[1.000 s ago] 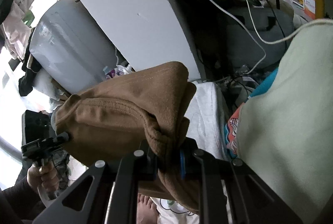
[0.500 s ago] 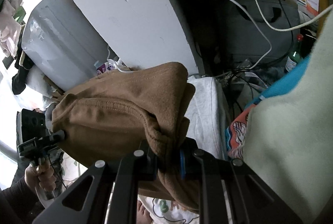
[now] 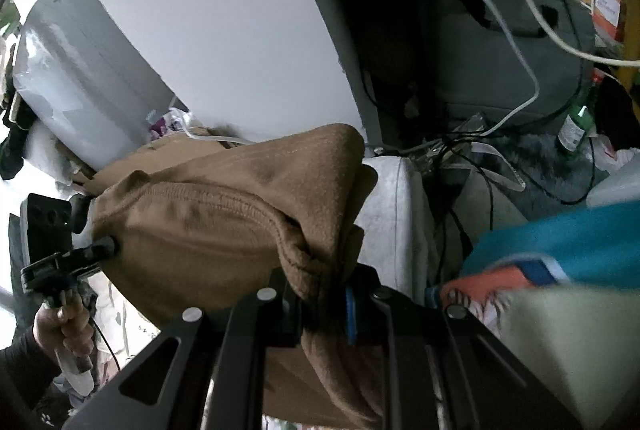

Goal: Fold clothes
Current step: 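Lower the shirt flat onto the bed's end and open both grippers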

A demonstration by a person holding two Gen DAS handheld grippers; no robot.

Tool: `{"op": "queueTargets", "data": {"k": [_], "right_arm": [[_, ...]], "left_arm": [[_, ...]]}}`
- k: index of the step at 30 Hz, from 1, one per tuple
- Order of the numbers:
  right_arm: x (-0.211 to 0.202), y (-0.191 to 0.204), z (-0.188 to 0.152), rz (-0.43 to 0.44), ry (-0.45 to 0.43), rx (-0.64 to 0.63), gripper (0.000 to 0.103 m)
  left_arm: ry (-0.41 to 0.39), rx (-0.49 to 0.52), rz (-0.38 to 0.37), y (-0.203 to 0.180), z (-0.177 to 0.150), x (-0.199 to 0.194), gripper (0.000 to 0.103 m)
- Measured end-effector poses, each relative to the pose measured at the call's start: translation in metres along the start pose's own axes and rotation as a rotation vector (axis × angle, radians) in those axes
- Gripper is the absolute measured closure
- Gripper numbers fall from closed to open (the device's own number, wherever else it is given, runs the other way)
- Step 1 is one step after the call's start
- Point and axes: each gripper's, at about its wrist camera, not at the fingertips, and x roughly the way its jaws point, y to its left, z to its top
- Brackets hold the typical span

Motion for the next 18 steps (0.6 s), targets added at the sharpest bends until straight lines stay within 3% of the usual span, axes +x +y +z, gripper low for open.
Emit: {"op": "queueTargets", "data": {"k": [6, 11, 18], "right_arm": [[0.045, -0.009, 0.013, -0.042, 0.044, -0.065, 0.089], [0.079, -0.018, 0.018, -0.073, 0.082, -0.074, 0.089], [0.116, -0.026, 0.022, -0.105, 0.113, -0.1, 0.089]], "left_arm": [[0.019, 0.014, 0.055, 0.032, 0.021, 0.021, 0.099], [0.089, 0.05, 0.119, 0.054, 0.036, 0.045, 0.099], [0.104, 0.044, 0.173, 0.076, 0.04, 0.06, 0.099]]}}
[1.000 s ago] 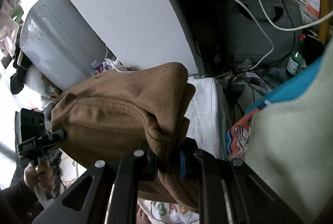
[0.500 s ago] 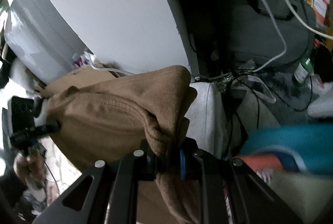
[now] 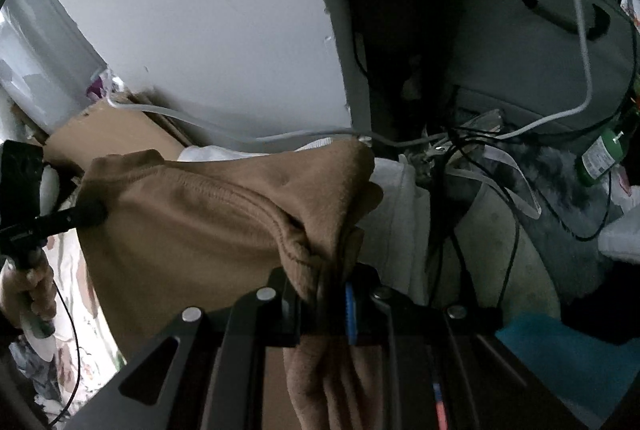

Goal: Fold clothes
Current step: 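Lower the shirt flat onto the bed's end and open both grippers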

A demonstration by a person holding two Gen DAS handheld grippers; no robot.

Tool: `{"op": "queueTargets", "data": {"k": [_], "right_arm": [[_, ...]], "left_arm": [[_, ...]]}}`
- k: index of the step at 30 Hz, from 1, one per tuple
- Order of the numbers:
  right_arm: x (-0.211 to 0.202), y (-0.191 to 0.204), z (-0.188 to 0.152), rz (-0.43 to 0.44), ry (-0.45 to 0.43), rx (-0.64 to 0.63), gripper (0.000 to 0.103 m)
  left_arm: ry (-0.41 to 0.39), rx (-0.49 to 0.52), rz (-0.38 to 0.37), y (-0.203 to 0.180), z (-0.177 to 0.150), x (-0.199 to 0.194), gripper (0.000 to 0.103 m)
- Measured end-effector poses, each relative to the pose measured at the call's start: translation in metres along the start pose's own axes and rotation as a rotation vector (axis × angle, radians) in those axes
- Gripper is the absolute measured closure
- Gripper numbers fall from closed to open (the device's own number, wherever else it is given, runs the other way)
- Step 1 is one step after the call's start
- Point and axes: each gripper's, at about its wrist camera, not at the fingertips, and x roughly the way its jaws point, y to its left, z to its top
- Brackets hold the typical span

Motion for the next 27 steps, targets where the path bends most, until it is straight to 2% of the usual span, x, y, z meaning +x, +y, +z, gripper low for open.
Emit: {"op": "queueTargets", "data": {"k": [6, 13, 15, 17, 20, 22, 23, 27], "right_arm": [[0.015, 0.002, 0.004, -0.004, 0.006, -0.035, 0.089], [0.017, 0.003, 0.007, -0.023, -0.021, -0.053, 0.089], [0.018, 0.001, 0.006, -0.024, -0.023, -0.04, 0.089], [0.026, -0.003, 0.005, -0.045, -0.001, -0.019, 0.086], [0.031, -0.006, 0.004, -0.069, 0.026, 0.013, 0.071], [0.028, -0.007, 0.004, -0.084, 0.028, 0.022, 0.061], [0.024, -0.007, 0.004, -0.092, 0.024, 0.022, 0.059], [0.005, -0.01, 0.005, -0.102, 0.008, 0.051, 0.056]], "left_arm": [[0.004, -0.019, 0.035, 0.008, 0.0, 0.007, 0.099], [-0.006, 0.015, 0.042, 0.002, 0.004, 0.006, 0.099], [0.008, 0.011, 0.063, 0.008, 0.003, 0.008, 0.099], [0.059, -0.014, 0.104, 0.017, 0.002, 0.018, 0.099], [0.114, -0.057, 0.178, 0.027, -0.001, 0.029, 0.09], [0.109, -0.074, 0.189, 0.03, -0.004, 0.024, 0.086], [0.108, -0.074, 0.196, 0.03, -0.004, 0.02, 0.084], [0.094, -0.093, 0.225, 0.029, -0.003, 0.002, 0.064]]}}
